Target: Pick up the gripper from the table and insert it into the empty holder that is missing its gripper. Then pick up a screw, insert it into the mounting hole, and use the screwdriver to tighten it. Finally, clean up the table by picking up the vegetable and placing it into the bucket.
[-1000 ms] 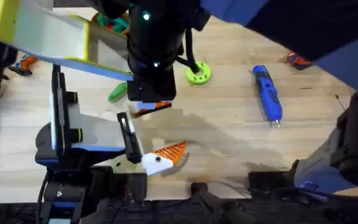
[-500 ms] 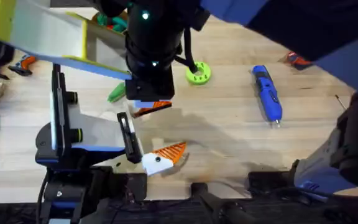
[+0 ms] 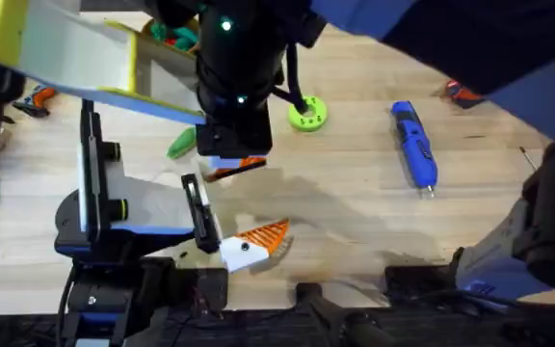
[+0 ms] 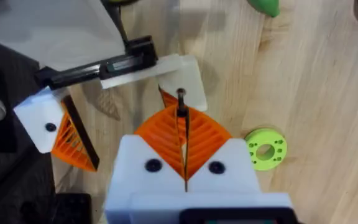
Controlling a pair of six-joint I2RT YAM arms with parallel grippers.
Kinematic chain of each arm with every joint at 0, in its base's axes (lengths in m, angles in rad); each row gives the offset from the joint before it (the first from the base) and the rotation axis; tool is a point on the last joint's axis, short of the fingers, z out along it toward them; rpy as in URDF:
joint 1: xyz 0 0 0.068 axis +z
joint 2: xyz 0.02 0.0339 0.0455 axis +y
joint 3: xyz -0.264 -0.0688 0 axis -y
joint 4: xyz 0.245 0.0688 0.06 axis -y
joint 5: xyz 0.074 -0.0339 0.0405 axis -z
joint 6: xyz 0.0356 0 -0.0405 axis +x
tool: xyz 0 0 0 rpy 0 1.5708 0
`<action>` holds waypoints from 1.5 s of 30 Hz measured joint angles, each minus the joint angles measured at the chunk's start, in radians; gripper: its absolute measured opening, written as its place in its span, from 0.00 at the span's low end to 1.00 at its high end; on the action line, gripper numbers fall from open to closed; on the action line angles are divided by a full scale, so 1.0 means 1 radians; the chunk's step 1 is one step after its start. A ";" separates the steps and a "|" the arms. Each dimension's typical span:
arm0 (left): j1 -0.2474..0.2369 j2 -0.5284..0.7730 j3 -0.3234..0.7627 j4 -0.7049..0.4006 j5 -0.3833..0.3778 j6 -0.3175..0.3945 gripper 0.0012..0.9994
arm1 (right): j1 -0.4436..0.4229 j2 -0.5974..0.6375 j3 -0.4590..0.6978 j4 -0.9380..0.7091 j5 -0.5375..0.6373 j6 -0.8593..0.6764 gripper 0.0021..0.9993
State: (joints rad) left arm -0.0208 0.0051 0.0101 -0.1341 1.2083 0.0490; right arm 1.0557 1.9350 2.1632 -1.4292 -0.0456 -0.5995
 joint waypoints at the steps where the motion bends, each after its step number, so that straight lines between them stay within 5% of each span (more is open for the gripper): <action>1: 0.000 0.000 0.000 0.000 0.000 0.000 0.99 | 0.000 0.000 0.000 0.000 0.000 0.000 0.00; 45: 0.000 0.000 0.000 0.000 0.000 0.000 0.99 | 0.004 0.037 0.002 -0.006 0.000 0.000 0.00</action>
State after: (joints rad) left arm -0.0208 0.0054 0.0101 -0.1343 1.2083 0.0490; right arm 1.0595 1.9724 2.1647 -1.4353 -0.0456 -0.5995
